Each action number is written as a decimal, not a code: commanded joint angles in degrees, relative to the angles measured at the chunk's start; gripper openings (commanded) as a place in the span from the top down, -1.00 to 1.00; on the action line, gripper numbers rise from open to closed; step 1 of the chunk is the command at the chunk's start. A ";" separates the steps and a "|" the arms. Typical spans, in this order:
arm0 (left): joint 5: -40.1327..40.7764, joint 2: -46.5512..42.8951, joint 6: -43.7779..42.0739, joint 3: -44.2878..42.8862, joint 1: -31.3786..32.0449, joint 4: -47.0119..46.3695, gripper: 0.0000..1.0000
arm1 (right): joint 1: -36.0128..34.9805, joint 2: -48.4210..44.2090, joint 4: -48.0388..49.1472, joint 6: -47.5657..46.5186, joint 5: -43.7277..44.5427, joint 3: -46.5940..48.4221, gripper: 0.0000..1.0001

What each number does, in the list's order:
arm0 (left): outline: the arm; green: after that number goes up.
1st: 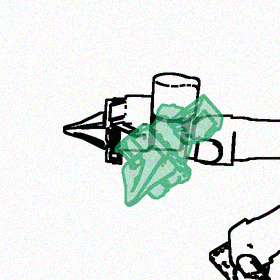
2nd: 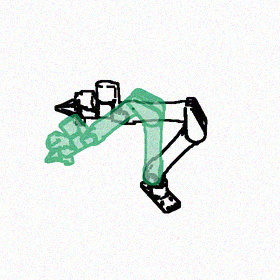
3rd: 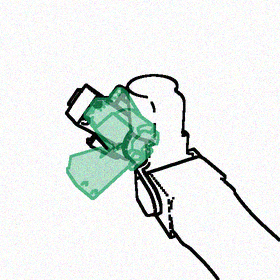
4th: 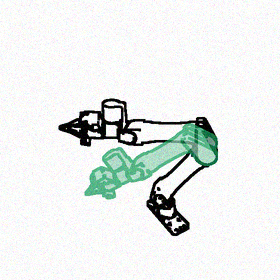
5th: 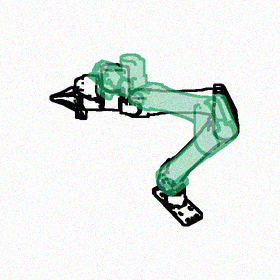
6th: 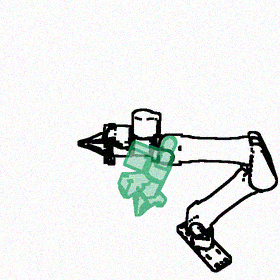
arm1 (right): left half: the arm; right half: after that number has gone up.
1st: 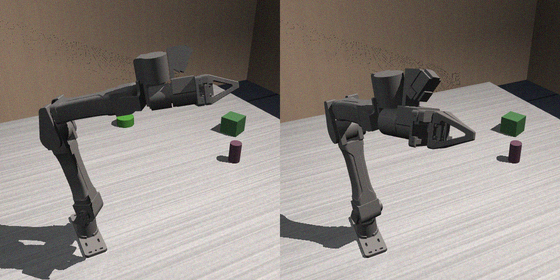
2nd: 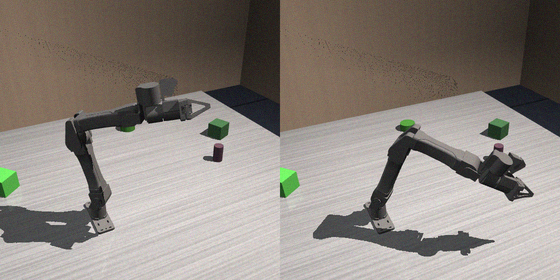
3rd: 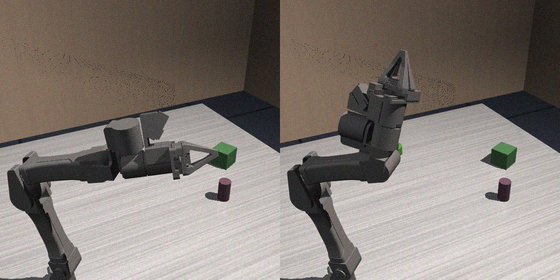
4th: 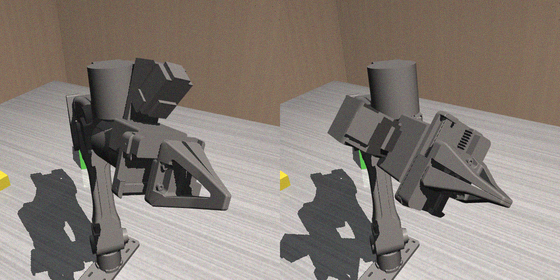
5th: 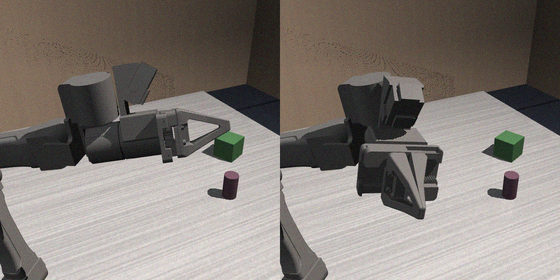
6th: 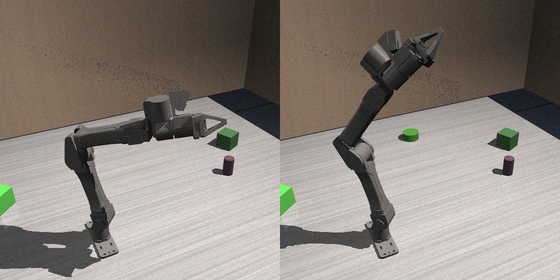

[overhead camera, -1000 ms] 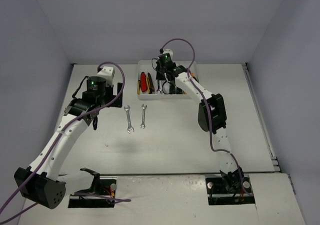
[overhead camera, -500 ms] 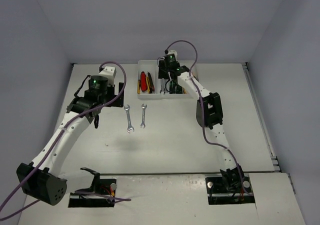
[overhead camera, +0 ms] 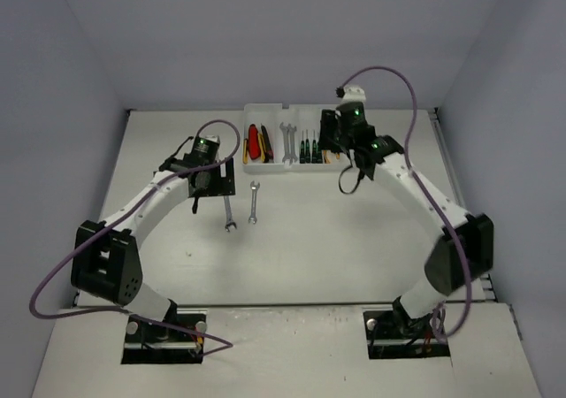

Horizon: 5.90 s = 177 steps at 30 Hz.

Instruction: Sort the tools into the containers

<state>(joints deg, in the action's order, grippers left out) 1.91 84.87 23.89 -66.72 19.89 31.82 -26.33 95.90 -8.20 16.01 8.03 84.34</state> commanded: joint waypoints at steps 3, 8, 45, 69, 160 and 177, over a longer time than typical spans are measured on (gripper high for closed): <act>0.81 6.57 6.22 -1.22 0.96 -3.41 -0.62 | 0.03 -21.16 2.24 1.05 4.25 -20.17 -0.02; 1.05 11.64 6.67 -1.51 1.12 -4.84 -0.53 | 0.02 -34.20 2.35 2.68 4.38 -30.54 -0.03; 0.88 5.34 8.47 -2.26 3.42 -7.65 1.00 | 0.05 -41.81 2.79 2.38 7.61 -39.10 -0.04; -13.63 30.05 2.08 -35.85 6.57 -26.71 1.00 | 0.14 -43.87 4.25 3.82 12.08 -41.63 -0.05; 2.62 28.29 9.08 -10.67 11.88 -9.41 1.00 | -0.57 -41.37 4.95 4.07 13.68 -43.12 -0.08; -0.50 18.00 7.42 -16.59 13.34 -16.58 1.00 | -0.57 -41.67 5.03 4.03 13.32 -43.21 -0.08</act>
<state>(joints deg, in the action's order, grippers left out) 2.34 105.58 31.88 -77.33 32.94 21.45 -26.35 54.43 -6.61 19.46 19.59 40.71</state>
